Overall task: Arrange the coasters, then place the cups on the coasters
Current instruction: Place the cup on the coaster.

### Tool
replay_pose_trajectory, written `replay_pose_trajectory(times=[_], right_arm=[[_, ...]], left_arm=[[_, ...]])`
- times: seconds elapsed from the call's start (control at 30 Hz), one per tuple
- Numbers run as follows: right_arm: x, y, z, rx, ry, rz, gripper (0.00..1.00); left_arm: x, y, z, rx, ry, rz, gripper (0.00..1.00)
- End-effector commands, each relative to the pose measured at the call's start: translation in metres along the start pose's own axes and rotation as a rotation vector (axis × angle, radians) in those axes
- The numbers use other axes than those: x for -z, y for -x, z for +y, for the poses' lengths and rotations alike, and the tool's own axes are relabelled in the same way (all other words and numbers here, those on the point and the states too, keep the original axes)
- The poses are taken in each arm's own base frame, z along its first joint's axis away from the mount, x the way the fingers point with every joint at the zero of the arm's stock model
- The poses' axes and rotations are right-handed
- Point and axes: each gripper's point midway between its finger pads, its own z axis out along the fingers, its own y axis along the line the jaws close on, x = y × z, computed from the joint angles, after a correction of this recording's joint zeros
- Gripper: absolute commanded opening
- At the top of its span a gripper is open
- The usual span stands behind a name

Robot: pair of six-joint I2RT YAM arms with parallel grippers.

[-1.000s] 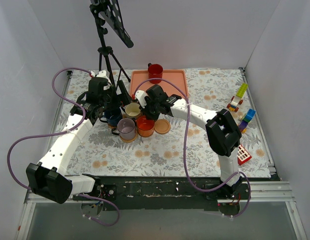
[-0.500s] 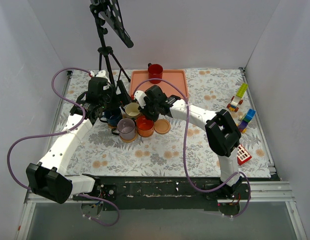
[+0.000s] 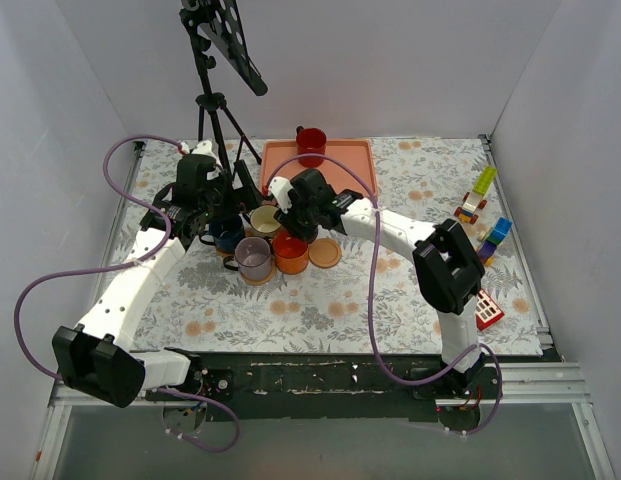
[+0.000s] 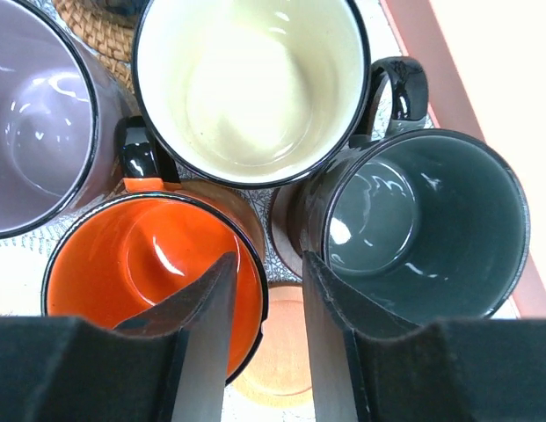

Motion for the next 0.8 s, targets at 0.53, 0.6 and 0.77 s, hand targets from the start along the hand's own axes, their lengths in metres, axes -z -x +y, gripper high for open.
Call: replay_pose_trajectory(times=[0.53,0.6,0.77], right_arm=[[0.087,0.083,-0.055,-0.146,-0.228,-0.211,0.46],[0.097,0.085,-0.074,-0.231,-0.270,-0.229,0.45],[0.128,0.078,-0.126,-0.448,-0.365,-0.303,0.45]], left_arm=[[0.004,0.014,-0.002,-0.010,0.003,-0.041,0.98],[0.000,0.017,-0.004,-0.017,-0.003,-0.041,0.98],[-0.023,0.026,-0.020,-0.007,-0.023,-0.016,0.98]])
